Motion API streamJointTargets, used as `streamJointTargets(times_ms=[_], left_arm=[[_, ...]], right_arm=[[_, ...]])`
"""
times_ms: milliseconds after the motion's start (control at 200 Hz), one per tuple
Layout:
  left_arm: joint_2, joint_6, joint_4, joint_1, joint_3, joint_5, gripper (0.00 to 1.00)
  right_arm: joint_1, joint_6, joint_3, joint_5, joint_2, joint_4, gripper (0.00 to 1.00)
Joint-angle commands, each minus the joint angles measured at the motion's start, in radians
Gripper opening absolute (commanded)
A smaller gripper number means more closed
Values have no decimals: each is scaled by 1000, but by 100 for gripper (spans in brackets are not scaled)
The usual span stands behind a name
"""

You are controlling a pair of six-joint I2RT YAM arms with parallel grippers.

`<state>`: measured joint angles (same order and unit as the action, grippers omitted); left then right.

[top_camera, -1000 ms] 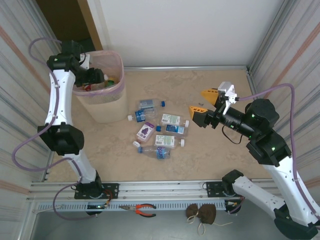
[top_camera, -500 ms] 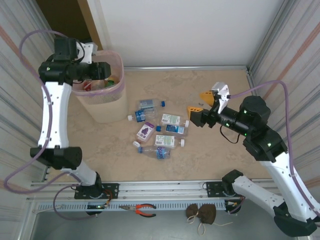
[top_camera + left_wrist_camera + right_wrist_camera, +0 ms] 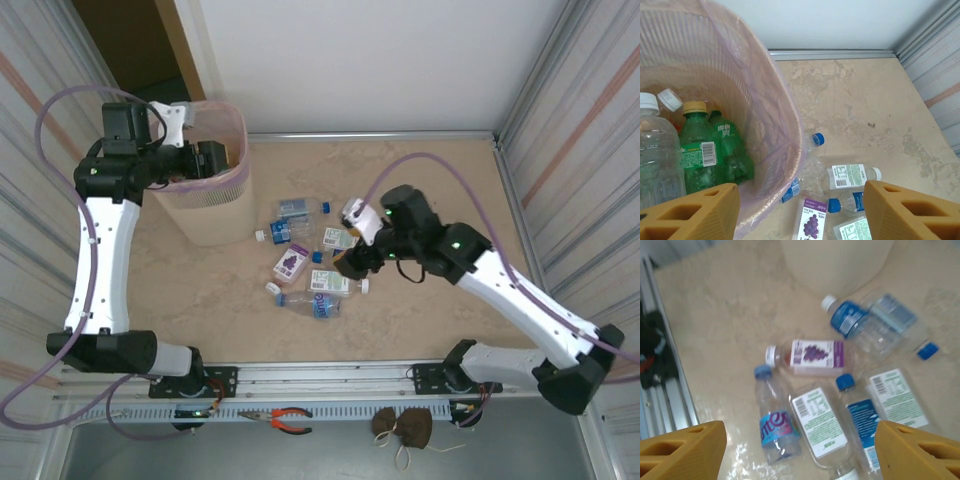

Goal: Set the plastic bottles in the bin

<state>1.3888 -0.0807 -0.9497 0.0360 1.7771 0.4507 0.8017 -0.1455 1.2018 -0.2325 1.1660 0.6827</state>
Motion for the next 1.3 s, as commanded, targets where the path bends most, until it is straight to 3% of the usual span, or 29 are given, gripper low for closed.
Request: streamJointTargets(times_ms=[0, 220, 606, 1293], left_arm=[[-50, -14, 35, -4, -27, 25, 66], [-69, -19, 46, -12, -50, 30, 67], [-77, -21, 47, -21, -56, 37, 67], [-80, -28, 50, -24, -57, 43, 68]], right_arm=[[60, -92, 9, 81, 70, 74, 77], [145, -123, -16, 120, 238, 44, 77], [206, -134, -10, 156, 492, 32, 77], [276, -83, -40, 130, 641, 23, 69]])
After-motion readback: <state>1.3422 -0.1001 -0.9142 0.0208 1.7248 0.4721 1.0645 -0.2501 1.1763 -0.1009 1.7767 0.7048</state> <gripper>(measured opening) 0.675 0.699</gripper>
